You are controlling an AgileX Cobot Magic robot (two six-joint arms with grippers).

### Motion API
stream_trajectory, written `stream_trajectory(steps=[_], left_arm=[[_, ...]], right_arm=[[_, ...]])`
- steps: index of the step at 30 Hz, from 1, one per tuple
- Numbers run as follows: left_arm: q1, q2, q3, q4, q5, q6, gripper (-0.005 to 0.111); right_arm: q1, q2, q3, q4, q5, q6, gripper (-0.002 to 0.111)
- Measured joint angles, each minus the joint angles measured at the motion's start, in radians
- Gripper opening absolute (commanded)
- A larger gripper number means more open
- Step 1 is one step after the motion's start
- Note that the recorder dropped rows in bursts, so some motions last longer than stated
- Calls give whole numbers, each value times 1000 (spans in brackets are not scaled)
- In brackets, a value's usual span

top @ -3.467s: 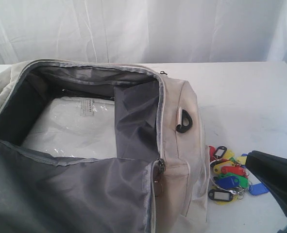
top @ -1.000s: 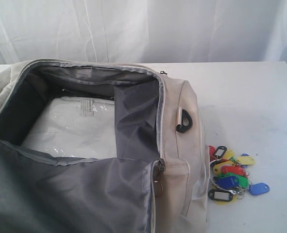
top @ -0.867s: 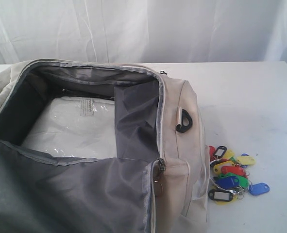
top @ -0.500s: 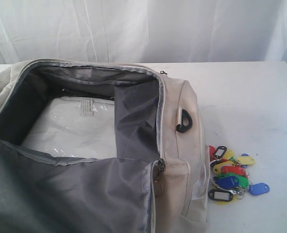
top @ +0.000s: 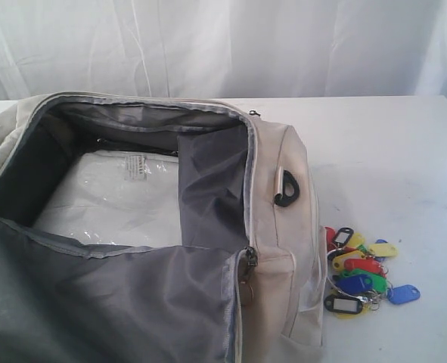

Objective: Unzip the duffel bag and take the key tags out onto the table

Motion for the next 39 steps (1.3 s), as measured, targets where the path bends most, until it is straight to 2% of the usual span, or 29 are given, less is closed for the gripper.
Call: stream_trajectory(steps=[6,10,18,39], left_arm=[[0,0,0,0,0,0,56],[0,0,0,0,0,0,56],[0,0,0,0,0,0,56],[0,0,0,0,0,0,56]], right_arm=[[-140,0,0,-2,5,-7,0],[-198,0,0,-4,8,-38,0],[-188,0,0,-6,8,-102,0],[-182,0,0,-6,16,-124,0]])
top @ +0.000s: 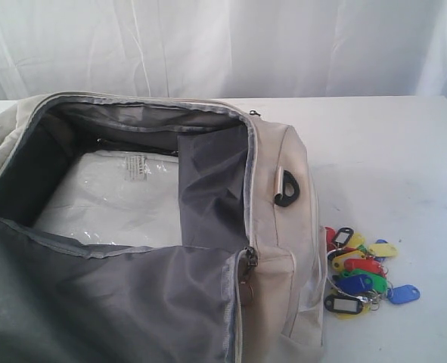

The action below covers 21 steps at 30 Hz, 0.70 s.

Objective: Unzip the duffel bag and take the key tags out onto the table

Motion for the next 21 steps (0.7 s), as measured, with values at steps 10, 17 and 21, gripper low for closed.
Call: stream_trajectory(steps=[10,17,21], left_arm=[[0,0,0,0,0,0,56],[-51,0,0,0,0,0,56],[-134,0,0,0,0,0,56]], right_arm=[[0,0,0,0,0,0,0],[0,0,0,0,0,0,0],[0,0,0,0,0,0,0]])
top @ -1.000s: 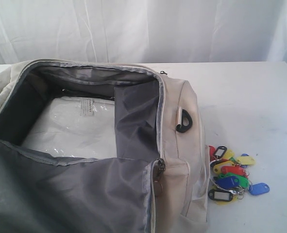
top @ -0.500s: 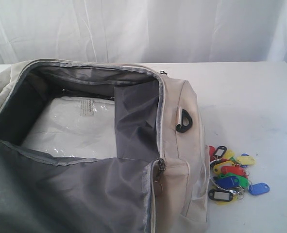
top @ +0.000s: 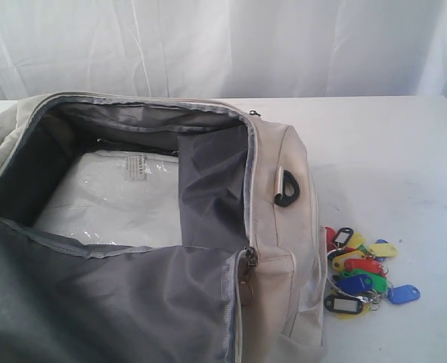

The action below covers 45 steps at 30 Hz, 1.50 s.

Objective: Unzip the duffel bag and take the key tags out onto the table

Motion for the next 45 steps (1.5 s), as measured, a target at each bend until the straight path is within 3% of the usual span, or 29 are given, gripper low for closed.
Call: stream_trajectory(steps=[7,41,45], left_arm=[[-51,0,0,0,0,0,56],[-51,0,0,0,0,0,56],[-19,0,0,0,0,0,56]], right_arm=[[0,0,0,0,0,0,0],[39,0,0,0,0,0,0],[39,0,0,0,0,0,0]])
